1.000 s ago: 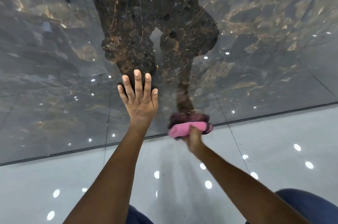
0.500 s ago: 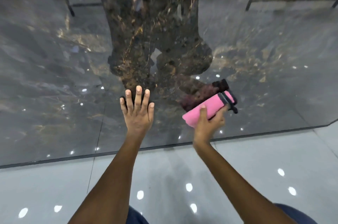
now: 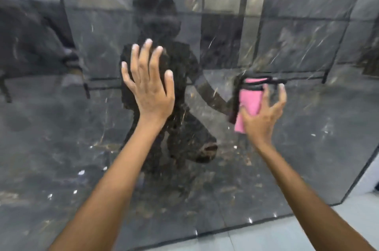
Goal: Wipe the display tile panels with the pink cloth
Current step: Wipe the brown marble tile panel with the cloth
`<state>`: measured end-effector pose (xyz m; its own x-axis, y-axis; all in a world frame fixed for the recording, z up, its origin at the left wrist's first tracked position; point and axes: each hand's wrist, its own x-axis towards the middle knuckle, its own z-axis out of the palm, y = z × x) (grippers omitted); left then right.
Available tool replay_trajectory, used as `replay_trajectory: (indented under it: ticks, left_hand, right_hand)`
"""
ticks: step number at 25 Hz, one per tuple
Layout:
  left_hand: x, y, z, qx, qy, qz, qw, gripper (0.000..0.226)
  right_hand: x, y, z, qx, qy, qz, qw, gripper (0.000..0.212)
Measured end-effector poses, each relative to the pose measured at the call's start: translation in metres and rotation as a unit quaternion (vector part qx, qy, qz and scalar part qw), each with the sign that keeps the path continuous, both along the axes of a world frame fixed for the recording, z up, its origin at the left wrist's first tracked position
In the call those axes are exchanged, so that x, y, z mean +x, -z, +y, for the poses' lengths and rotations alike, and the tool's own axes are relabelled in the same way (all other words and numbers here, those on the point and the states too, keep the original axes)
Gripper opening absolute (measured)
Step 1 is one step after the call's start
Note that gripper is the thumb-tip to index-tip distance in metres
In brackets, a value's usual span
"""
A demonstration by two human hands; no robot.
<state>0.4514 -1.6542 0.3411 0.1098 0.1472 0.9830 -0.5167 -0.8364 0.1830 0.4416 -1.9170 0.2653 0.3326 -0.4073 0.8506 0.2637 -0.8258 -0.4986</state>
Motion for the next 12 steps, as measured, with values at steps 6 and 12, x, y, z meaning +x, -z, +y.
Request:
replay_trajectory:
  ticks: [6, 12]
  left_hand:
    - [0.02, -0.054, -0.033, 0.113, -0.08, 0.059, 0.989, 0.058]
    - [0.03, -0.032, -0.031, 0.144, -0.112, 0.044, 0.982, 0.062]
  right_hand:
    - [-0.001, -0.068, 0.025, -0.055, -0.104, -0.008, 0.993, 0.079]
    - [-0.004, -0.09, -0.083, -0.123, 0.022, 0.012, 0.992, 0.085]
